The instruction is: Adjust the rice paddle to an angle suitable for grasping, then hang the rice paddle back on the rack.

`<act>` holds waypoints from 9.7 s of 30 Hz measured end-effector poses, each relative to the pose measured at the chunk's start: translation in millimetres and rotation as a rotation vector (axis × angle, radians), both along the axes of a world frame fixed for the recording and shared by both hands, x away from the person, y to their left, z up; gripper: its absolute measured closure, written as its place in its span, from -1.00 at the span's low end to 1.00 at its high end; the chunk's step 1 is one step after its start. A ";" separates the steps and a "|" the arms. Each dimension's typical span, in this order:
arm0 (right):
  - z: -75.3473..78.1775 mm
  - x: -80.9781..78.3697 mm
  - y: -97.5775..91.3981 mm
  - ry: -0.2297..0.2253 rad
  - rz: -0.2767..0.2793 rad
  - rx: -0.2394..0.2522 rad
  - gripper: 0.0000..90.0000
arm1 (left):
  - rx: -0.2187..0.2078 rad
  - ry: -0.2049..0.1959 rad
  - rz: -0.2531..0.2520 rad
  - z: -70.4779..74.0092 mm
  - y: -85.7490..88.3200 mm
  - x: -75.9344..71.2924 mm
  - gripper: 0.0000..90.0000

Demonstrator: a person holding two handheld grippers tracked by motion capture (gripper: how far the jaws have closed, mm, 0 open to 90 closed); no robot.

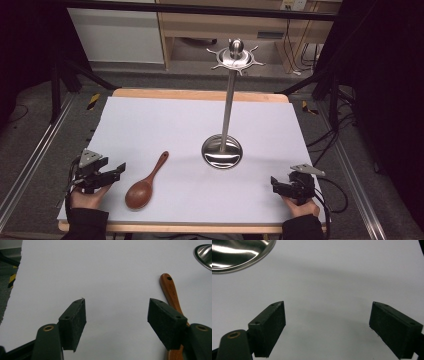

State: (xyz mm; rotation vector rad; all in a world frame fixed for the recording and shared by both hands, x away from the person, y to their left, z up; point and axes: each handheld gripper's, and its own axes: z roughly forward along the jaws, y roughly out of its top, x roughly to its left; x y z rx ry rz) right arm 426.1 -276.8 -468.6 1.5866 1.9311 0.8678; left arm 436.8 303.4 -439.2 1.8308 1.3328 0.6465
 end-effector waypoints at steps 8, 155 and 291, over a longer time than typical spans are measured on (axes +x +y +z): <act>-0.5 -1.0 1.9 -0.006 -0.005 -0.007 -0.70 | 0.004 -0.010 -0.038 6.4 -10.1 -3.3 -0.33; -5.3 -0.8 10.4 0.057 0.024 -0.043 -0.69 | 0.277 0.466 -0.244 -12.1 -114.5 54.4 0.58; -5.3 -0.4 10.7 0.063 0.027 -0.045 -0.69 | 0.000 -0.157 -0.254 71.0 -76.0 -7.4 0.74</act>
